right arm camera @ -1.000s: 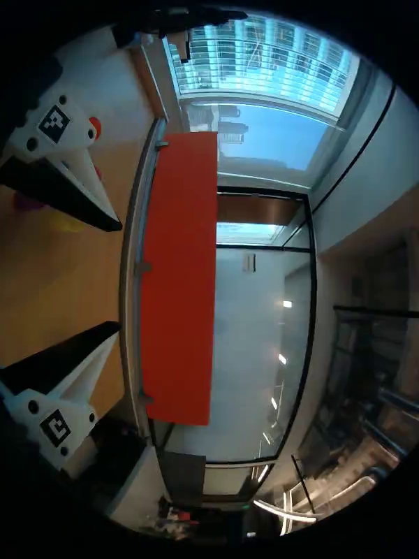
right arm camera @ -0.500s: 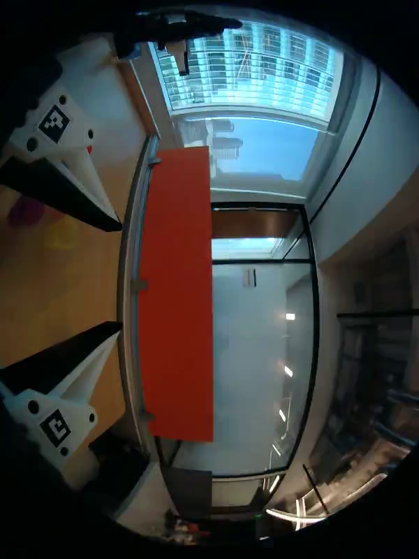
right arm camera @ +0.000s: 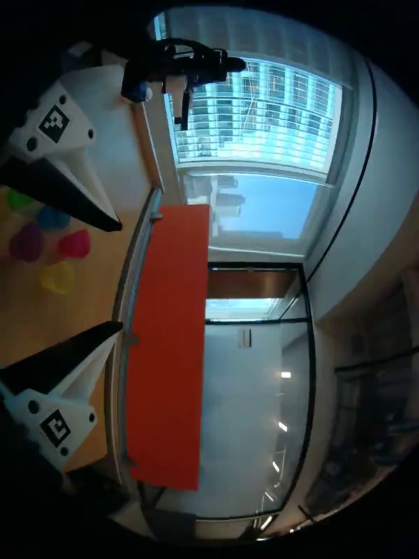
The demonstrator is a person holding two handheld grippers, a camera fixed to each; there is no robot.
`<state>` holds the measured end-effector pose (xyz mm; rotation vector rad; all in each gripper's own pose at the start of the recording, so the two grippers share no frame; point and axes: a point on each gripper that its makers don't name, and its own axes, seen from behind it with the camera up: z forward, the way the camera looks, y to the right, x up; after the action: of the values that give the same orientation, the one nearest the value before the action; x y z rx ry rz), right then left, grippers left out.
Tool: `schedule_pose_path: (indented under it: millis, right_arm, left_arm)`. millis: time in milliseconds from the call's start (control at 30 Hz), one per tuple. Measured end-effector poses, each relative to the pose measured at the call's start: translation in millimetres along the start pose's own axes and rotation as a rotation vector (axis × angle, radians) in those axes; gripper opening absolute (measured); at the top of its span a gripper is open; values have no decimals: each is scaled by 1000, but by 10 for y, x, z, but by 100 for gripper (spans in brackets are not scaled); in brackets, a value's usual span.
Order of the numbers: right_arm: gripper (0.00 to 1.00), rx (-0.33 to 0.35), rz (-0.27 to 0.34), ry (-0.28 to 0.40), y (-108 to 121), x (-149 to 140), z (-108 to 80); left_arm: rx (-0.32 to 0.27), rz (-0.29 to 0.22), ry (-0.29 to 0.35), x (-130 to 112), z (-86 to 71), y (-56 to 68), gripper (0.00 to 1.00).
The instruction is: Pour water
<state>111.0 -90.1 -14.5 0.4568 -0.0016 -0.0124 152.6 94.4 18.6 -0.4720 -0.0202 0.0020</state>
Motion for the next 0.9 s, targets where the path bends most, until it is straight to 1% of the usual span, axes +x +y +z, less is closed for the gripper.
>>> schedule_pose_path:
  millis: [67, 167, 367, 467, 567, 767, 900]
  right_arm:
    - [99, 12, 1, 5, -11, 16, 1]
    - [99, 21, -5, 2, -23, 5, -1]
    - [100, 40, -17, -25, -37, -50, 5]
    - [100, 61, -23, -38, -71, -75, -6]
    - [100, 88, -31, -54, -131, -115, -21]
    - [100, 174, -41, -97, -313, -232, -45]
    - [100, 199, -52, -104, -353, -244, -47]
  left_arm:
    - [-32, -9, 3, 6, 12, 76, 97]
    - [-55, -16, 3, -2, 29, 114, 97]
    - [-70, 6, -27, -96, 63, 118, 97]
    - [-84, 15, -44, -150, 72, 139, 96]
    - [-105, 20, -63, -213, 80, 176, 97]
    - [-139, 16, -101, -333, 113, 215, 97]
    - [-157, 21, -109, -364, 132, 228, 97]
